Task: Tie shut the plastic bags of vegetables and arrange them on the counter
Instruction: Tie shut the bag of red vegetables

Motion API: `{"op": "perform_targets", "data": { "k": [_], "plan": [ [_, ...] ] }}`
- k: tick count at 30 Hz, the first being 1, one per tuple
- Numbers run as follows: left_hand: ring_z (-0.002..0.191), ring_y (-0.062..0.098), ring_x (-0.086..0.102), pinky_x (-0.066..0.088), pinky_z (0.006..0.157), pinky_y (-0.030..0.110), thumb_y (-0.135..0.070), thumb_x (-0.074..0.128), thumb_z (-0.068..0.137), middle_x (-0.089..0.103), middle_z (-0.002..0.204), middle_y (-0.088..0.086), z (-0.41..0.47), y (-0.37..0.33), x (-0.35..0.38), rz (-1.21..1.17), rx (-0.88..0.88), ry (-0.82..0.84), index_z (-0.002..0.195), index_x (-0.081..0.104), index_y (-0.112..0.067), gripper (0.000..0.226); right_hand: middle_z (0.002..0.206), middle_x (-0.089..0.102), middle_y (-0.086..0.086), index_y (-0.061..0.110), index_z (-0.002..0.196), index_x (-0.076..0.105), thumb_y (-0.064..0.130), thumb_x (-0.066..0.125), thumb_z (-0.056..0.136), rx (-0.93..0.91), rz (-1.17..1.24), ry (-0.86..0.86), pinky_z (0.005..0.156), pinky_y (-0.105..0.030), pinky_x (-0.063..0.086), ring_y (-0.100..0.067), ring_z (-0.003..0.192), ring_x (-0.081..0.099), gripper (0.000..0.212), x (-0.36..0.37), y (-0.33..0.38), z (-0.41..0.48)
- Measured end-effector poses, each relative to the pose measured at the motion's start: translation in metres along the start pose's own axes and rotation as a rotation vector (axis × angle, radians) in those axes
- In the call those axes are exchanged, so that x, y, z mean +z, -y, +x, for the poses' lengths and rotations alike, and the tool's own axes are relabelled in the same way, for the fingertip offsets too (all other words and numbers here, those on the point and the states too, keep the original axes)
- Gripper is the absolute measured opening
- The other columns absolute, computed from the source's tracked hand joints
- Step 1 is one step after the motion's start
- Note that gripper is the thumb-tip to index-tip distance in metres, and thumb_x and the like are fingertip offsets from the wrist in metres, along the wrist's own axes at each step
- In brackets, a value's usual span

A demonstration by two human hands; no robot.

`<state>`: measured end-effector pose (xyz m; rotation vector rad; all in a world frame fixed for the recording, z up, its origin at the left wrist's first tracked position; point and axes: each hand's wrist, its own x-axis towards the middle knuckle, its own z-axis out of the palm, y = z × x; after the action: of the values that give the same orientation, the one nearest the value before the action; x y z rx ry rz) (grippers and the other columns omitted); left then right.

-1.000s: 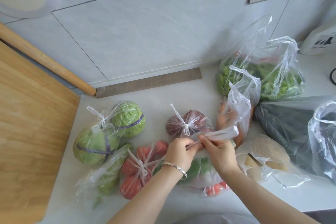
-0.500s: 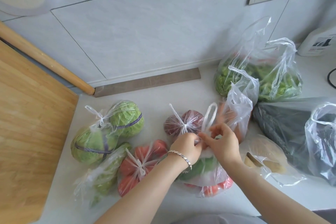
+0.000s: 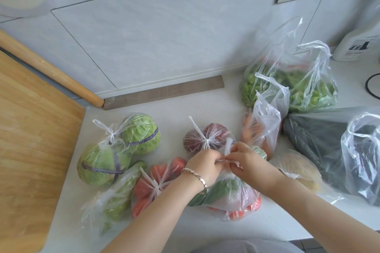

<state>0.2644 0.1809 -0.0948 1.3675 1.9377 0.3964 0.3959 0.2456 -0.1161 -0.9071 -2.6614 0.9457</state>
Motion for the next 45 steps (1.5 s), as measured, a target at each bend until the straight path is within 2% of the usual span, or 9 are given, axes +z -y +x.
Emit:
{"op": "perform_targets", "data": {
  "k": [7,12,22,26,29,33,36,39,45],
  "plan": [
    [0.083,0.025,0.06,0.039,0.066,0.027,-0.02,0.049,0.091,0.068,0.086,0.012,-0.006,0.004,0.008,-0.07,0.073,-0.258,0.091,0.067,-0.009,0.021,0.079,0.068,-0.003,0.006,0.084,0.073,-0.003,0.062,0.079,0.086,0.237,-0.222,0.07,-0.005,0.042,-0.013,0.073,0.06,0.015,0.001,0.007,-0.001],
    [0.093,0.025,0.057,0.043,0.078,0.025,-0.015,0.045,0.093,0.063,0.097,0.014,-0.009,0.015,0.018,-0.004,0.159,-0.297,0.102,0.064,-0.006,0.023,0.081,0.071,0.0,0.018,0.083,0.073,0.005,0.066,0.079,0.366,0.643,-0.096,0.078,-0.026,0.053,-0.014,0.08,0.066,0.016,0.002,0.007,-0.002],
    [0.078,0.007,0.048,0.033,0.071,0.003,-0.025,0.044,0.089,0.062,0.083,0.008,-0.003,0.018,0.022,-0.139,0.239,-0.372,0.089,0.066,-0.001,0.032,0.064,0.068,-0.003,0.005,0.072,0.064,-0.009,0.053,0.068,0.47,1.606,0.19,0.058,-0.015,0.05,-0.011,0.059,0.064,0.018,-0.011,-0.004,-0.002],
    [0.065,0.001,0.047,0.035,0.059,0.002,-0.021,0.055,0.089,0.055,0.069,-0.009,0.001,0.017,0.022,-0.381,-0.038,-0.198,0.091,0.067,-0.006,0.019,0.08,0.075,0.003,0.013,0.082,0.073,-0.015,0.059,0.074,0.329,1.214,0.078,0.069,-0.017,0.053,-0.009,0.078,0.069,0.032,-0.005,-0.005,-0.007],
    [0.073,0.012,0.051,0.041,0.071,0.017,-0.025,0.055,0.089,0.06,0.08,0.003,0.0,0.018,0.024,-0.544,-0.185,-0.039,0.09,0.067,-0.015,0.016,0.077,0.07,0.015,0.026,0.083,0.072,0.0,0.069,0.075,0.192,0.677,-0.093,0.073,-0.01,0.051,0.003,0.075,0.065,0.028,0.003,-0.005,-0.009],
    [0.07,0.014,0.048,0.038,0.067,0.028,-0.021,0.059,0.087,0.058,0.074,0.007,-0.003,0.016,0.021,-0.723,-0.248,-0.003,0.08,0.068,-0.022,0.011,0.086,0.065,-0.001,0.016,0.086,0.072,0.025,0.058,0.083,-0.135,0.164,-0.208,0.074,-0.016,0.046,-0.004,0.078,0.057,0.017,0.012,-0.018,-0.01],
    [0.052,0.0,0.046,0.036,0.054,0.018,-0.02,0.058,0.088,0.061,0.064,-0.001,-0.003,0.02,0.015,-0.523,-0.196,-0.096,0.087,0.071,-0.01,0.017,0.101,0.053,0.002,0.016,0.086,0.068,0.032,0.047,0.089,-0.289,-0.051,-0.203,0.078,-0.021,0.043,-0.01,0.087,0.05,0.026,0.014,-0.027,-0.013],
    [0.073,0.007,0.057,0.041,0.063,0.015,-0.02,0.057,0.088,0.072,0.091,0.008,-0.007,0.029,0.009,-0.305,-0.144,-0.155,0.093,0.072,-0.008,0.019,0.1,0.045,0.005,0.018,0.081,0.065,0.04,0.033,0.095,-0.323,-0.179,-0.203,0.083,-0.027,0.034,-0.019,0.094,0.044,0.041,0.016,-0.03,-0.022],
    [0.076,0.02,0.059,0.045,0.071,0.026,-0.018,0.056,0.088,0.071,0.088,0.013,-0.011,0.037,0.016,-0.177,-0.19,-0.258,0.087,0.071,-0.004,0.021,0.085,0.05,0.004,0.018,0.071,0.062,0.041,0.038,0.091,-0.2,-0.164,-0.199,0.075,-0.022,0.036,-0.015,0.083,0.043,0.039,0.022,-0.027,-0.035]
  ]
}}
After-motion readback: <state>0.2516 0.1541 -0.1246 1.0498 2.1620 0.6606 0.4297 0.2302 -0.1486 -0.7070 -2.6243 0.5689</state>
